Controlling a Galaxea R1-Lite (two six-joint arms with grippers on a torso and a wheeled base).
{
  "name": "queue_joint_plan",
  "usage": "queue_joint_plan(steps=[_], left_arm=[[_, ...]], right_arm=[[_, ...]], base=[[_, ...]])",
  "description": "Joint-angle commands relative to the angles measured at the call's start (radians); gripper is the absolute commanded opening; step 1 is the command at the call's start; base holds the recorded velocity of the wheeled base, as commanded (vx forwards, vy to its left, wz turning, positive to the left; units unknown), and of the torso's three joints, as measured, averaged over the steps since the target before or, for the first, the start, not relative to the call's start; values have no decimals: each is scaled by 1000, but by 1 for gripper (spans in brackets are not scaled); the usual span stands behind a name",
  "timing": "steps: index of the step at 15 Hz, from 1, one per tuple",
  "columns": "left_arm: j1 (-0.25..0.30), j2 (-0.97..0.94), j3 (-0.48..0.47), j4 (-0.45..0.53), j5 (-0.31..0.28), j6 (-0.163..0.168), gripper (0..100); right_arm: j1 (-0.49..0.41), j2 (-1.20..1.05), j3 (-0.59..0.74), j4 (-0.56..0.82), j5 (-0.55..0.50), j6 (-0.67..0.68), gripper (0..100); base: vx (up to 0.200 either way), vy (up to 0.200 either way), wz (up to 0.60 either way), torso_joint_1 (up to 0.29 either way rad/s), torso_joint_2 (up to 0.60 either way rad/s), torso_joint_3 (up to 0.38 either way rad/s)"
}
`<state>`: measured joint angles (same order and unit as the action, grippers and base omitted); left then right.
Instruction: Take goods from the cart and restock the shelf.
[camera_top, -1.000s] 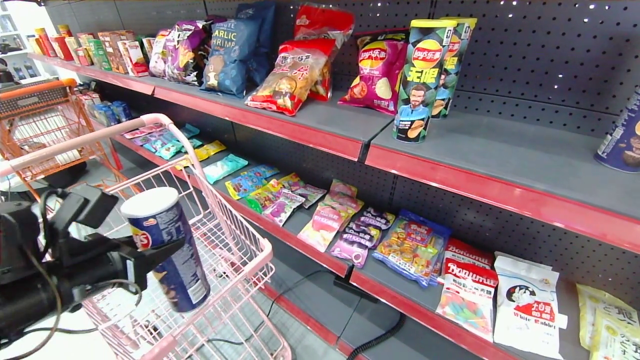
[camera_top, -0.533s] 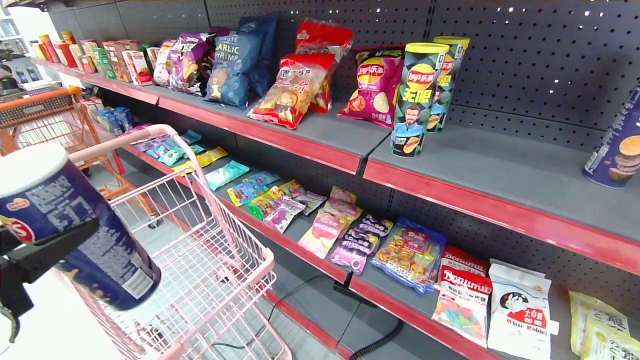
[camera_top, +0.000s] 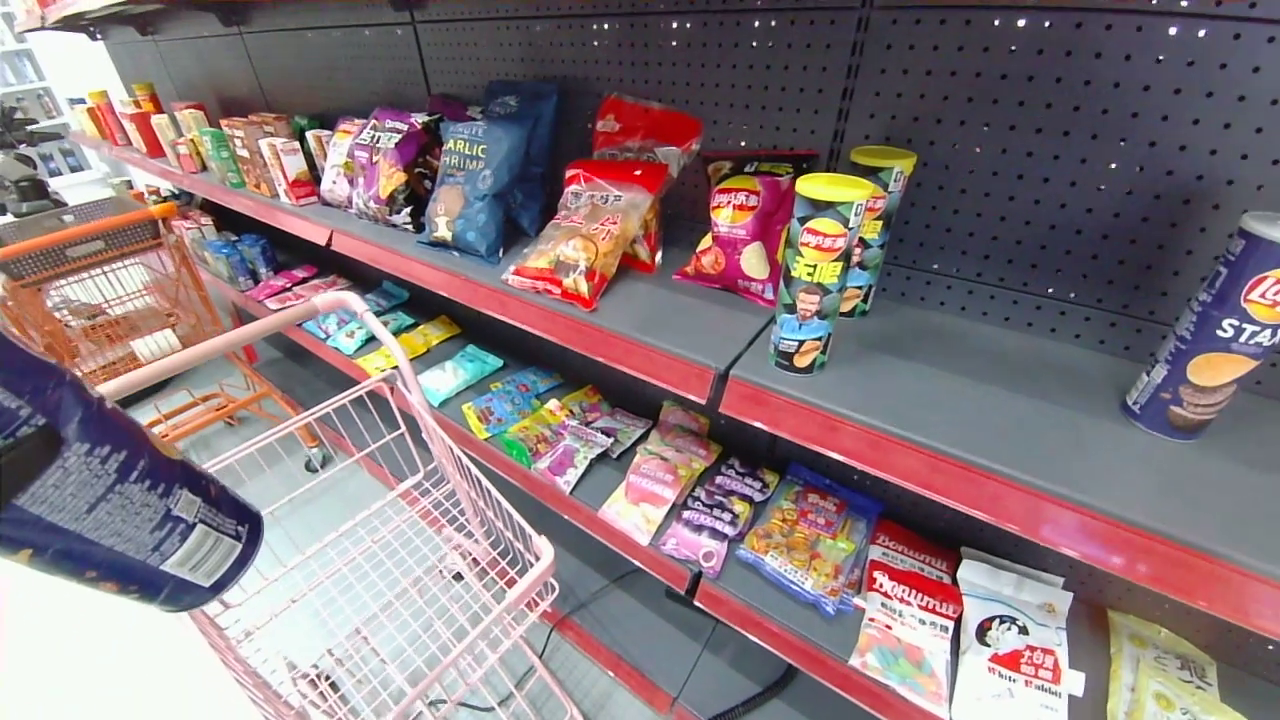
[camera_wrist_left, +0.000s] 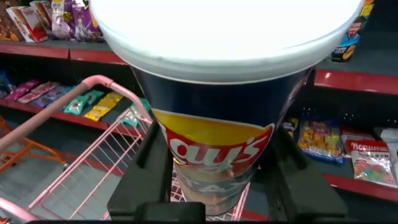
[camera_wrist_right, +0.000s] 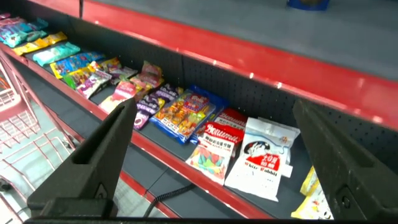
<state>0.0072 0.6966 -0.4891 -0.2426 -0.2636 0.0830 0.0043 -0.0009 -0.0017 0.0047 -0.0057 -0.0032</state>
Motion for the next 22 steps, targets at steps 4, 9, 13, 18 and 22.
queue_joint_plan(steps=[4, 9, 13, 18, 22], left_arm=[[0, -83, 77, 0, 1, 4, 0], [0, -115, 92, 20, 1, 6, 0], [0, -172, 92, 115, 1, 8, 0], [0, -220, 92, 172, 0, 8, 0], [0, -223, 100, 175, 1, 9, 0]], right_arm=[[0, 1, 0, 0, 0, -1, 100], [0, 1, 0, 0, 0, 0, 100], [0, 1, 0, 0, 0, -1, 100], [0, 1, 0, 0, 0, 0, 100], [0, 1, 0, 0, 0, 0, 100]], base=[[0, 0, 0, 177, -425, -245], [0, 0, 0, 167, -370, -210], [0, 0, 0, 112, -262, -135], [0, 0, -480, 6, -7, -1], [0, 0, -600, 12, 2, 2]])
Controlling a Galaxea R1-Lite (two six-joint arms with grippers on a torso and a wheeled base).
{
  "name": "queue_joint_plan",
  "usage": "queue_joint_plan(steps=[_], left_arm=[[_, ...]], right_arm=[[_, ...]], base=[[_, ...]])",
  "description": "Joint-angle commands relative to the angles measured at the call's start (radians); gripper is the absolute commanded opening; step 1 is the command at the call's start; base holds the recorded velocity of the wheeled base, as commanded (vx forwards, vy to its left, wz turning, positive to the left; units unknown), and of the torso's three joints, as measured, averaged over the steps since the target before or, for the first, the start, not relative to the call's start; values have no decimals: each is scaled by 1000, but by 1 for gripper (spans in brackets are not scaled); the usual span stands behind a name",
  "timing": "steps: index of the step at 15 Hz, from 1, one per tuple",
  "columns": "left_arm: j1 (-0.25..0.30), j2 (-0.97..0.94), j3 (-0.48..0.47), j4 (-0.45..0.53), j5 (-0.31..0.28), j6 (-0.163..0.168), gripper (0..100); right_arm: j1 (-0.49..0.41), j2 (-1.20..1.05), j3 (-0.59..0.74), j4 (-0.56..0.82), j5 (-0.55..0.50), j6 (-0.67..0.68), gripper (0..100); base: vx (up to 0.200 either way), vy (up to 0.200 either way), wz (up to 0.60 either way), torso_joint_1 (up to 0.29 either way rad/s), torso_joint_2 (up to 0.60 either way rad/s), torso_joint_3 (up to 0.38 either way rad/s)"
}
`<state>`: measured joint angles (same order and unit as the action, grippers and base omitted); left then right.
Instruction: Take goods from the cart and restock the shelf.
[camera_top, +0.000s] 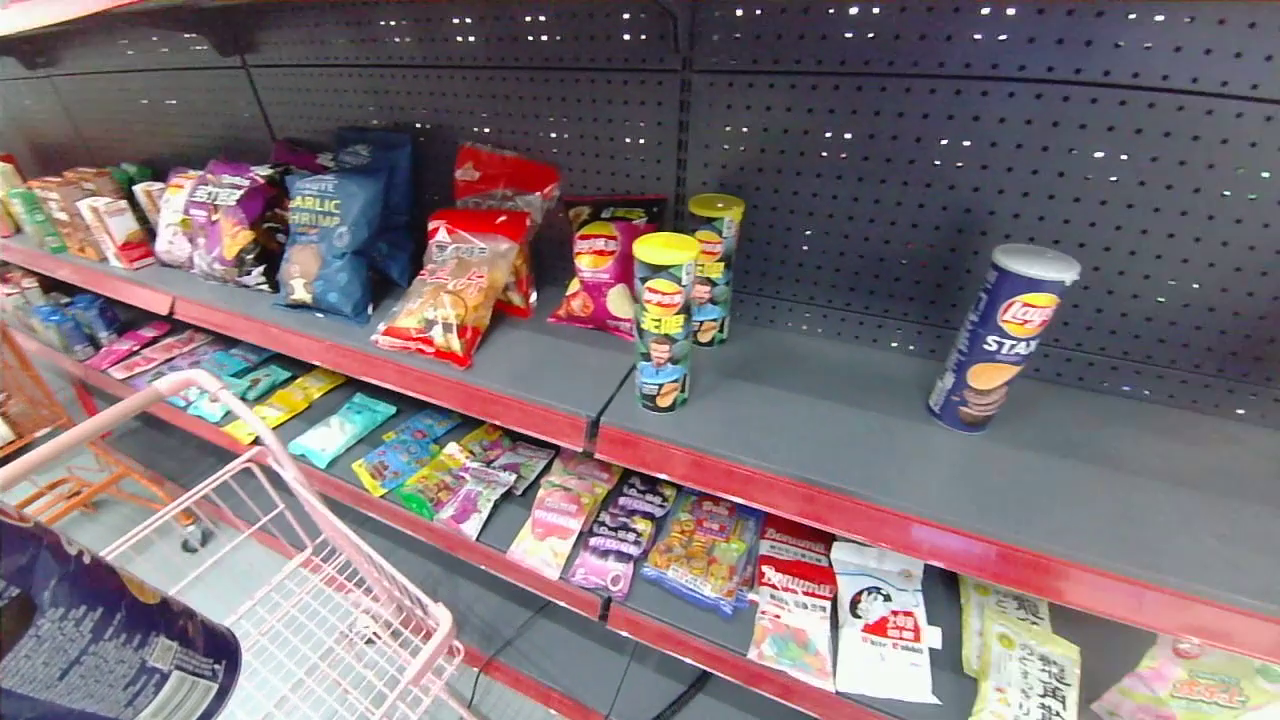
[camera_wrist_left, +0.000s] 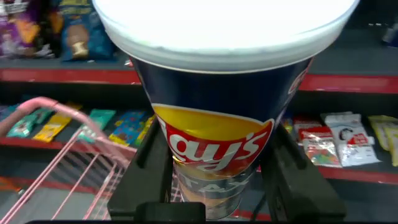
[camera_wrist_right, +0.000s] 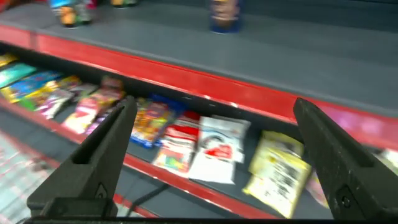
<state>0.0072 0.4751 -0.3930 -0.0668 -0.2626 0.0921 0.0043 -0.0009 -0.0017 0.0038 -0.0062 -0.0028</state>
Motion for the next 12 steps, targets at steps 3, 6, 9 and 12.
queue_joint_plan(steps=[3, 6, 9, 12], left_arm=[[0, -10, 17, 1, 0, 11, 0], [0, -12, 34, 1, -1, 32, 0], [-1, -10, 39, 1, -6, 34, 0], [-23, -10, 77, 1, -55, 72, 0]], right_arm=[[0, 1, 0, 1, -1, 0, 100], [0, 1, 0, 1, 0, 0, 100], [0, 1, 0, 1, 0, 0, 100], [0, 1, 0, 1, 2, -2, 100]], base=[[0, 0, -600, -1, 5, 2], [0, 0, -600, 1, -1, 1], [0, 0, -200, 1, 2, 1], [0, 0, 0, 0, 0, 0]])
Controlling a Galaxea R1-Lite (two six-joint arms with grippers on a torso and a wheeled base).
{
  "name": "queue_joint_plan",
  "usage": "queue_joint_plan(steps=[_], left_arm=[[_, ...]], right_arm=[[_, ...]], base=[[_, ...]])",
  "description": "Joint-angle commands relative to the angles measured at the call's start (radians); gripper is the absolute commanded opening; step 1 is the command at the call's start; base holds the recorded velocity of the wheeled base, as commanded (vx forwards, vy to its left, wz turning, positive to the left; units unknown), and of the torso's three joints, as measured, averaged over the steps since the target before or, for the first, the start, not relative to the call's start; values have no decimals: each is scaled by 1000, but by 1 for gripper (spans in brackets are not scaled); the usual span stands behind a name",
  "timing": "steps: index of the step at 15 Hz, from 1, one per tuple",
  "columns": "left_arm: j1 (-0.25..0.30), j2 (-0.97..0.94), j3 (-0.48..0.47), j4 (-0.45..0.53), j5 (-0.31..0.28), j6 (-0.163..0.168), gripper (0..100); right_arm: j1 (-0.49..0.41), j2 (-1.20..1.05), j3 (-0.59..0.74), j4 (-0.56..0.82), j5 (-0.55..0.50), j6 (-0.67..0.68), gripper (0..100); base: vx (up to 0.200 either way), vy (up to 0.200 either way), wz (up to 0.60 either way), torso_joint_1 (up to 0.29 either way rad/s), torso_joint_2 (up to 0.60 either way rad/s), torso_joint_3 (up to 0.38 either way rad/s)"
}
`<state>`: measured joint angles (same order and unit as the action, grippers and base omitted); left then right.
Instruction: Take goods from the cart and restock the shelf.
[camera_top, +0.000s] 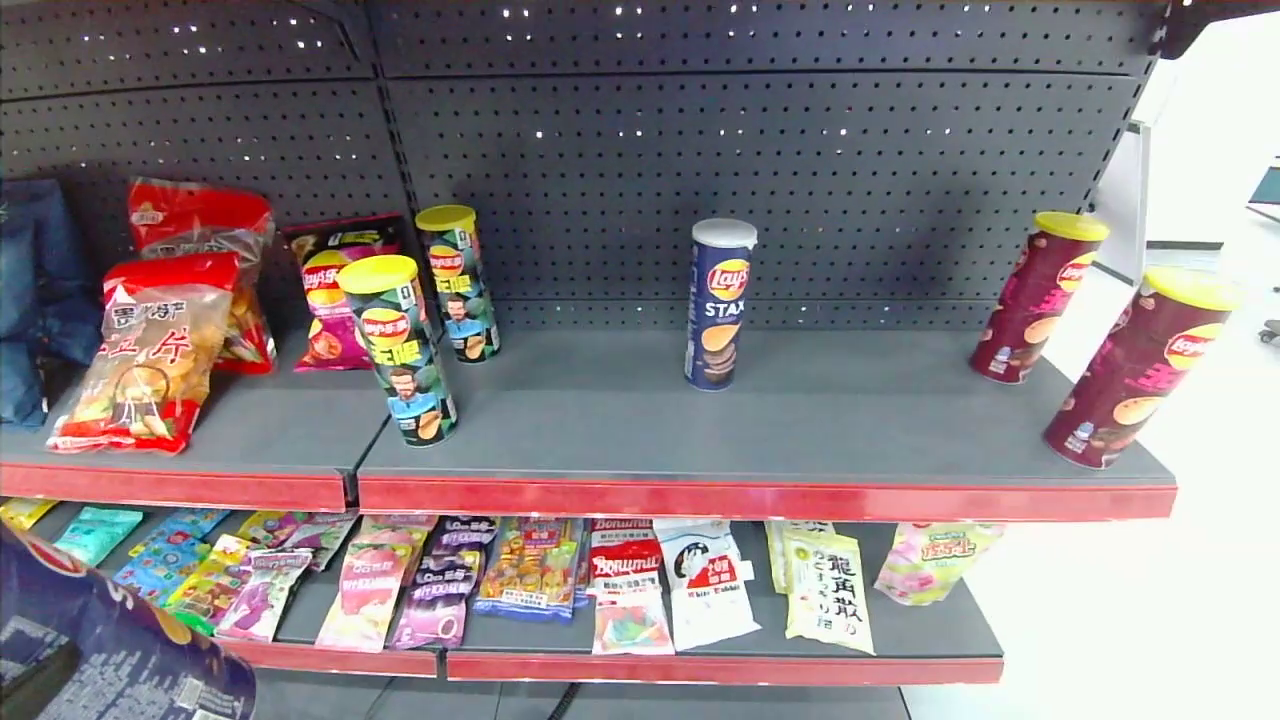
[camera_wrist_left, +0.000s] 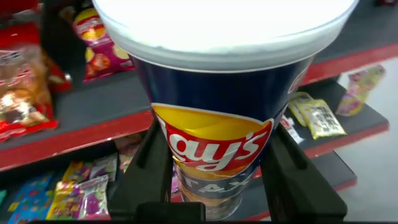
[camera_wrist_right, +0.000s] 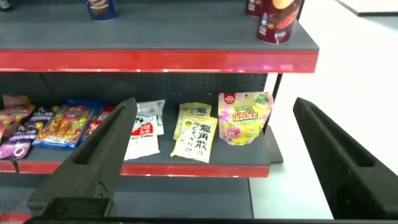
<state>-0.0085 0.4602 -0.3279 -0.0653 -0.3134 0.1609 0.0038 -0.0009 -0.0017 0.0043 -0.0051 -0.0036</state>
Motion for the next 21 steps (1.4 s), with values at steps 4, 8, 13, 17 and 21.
queue_joint_plan(steps=[4, 8, 13, 17, 21], left_arm=[[-4, -37, 36, 1, 34, 12, 0], [-4, -69, 38, 1, 79, -4, 0], [-4, -97, 90, 1, 132, -3, 0], [-4, -144, 93, 5, 197, -4, 0], [-16, -226, 66, 150, 266, 28, 0]], right_arm=[[4, 12, -1, 2, 7, -4, 100], [15, 302, -284, 17, 123, -3, 100], [217, 1044, -462, -268, 277, -125, 100], [331, 1452, -590, -546, 280, -91, 100], [349, 1521, -646, -538, 278, -95, 100]], base=[[0, 0, 0, 0, 0, 0], [0, 0, 0, 0, 0, 0], [0, 0, 0, 0, 0, 0], [0, 0, 0, 0, 0, 0], [0, 0, 0, 0, 0, 0]])
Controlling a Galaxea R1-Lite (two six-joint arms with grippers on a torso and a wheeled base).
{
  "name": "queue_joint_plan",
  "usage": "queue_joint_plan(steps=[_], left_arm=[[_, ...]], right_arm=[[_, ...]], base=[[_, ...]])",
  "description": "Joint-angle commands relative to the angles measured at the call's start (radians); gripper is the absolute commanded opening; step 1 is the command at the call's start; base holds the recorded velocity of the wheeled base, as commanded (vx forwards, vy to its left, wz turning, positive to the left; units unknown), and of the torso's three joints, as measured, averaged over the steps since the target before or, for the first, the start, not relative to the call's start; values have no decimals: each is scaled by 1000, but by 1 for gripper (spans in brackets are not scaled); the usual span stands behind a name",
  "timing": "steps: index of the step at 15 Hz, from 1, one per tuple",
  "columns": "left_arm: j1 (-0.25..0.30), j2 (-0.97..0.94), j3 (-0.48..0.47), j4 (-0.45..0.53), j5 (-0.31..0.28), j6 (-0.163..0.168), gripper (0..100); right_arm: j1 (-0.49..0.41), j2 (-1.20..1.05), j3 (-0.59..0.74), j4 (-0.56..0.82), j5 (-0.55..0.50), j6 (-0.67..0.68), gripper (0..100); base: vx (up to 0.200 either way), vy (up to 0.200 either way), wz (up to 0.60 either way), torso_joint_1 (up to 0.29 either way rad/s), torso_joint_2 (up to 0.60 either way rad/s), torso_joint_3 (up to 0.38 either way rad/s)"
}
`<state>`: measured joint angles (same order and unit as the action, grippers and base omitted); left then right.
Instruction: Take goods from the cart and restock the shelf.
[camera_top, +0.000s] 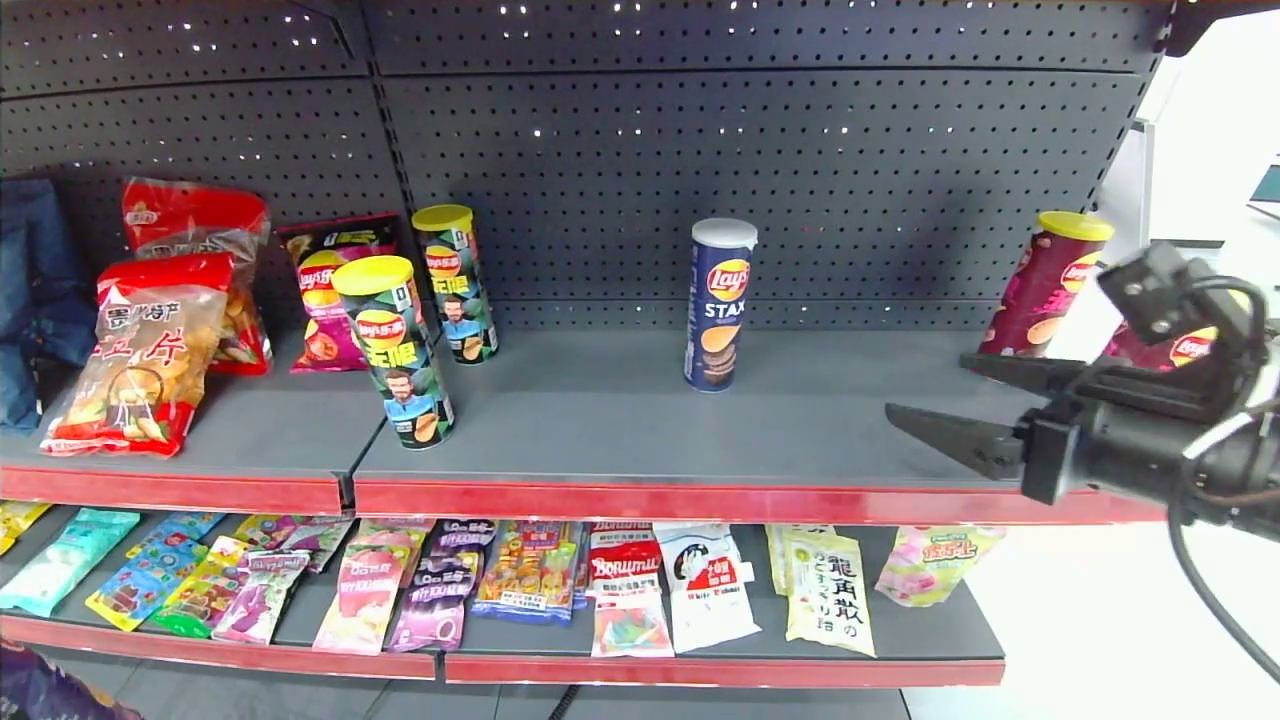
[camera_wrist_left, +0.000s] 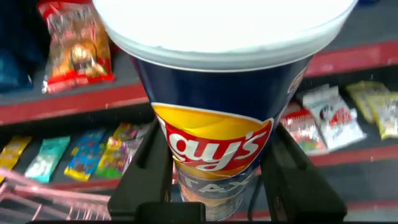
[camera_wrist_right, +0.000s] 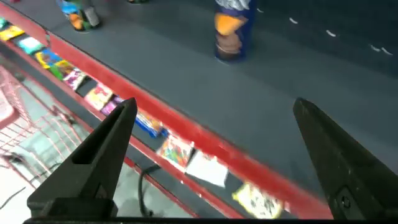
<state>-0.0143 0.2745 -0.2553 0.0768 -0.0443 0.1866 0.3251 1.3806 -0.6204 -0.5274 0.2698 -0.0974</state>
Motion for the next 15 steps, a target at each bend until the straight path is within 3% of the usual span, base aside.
queue_joint_plan(steps=[1, 11, 15], left_arm=[[-21, -38, -9, 12, -25, 2, 0], [-23, 0, -2, 24, -28, 19, 0], [-24, 3, 5, 23, -31, 22, 0]], right_arm=[[28, 138, -24, -6, -1, -4, 100], [69, 210, -65, -8, -21, -31, 100], [66, 230, -94, -8, -23, -31, 100]], base=[[0, 0, 0, 0, 0, 0], [0, 0, 0, 0, 0, 0], [200, 0, 0, -8, 0, 4]])
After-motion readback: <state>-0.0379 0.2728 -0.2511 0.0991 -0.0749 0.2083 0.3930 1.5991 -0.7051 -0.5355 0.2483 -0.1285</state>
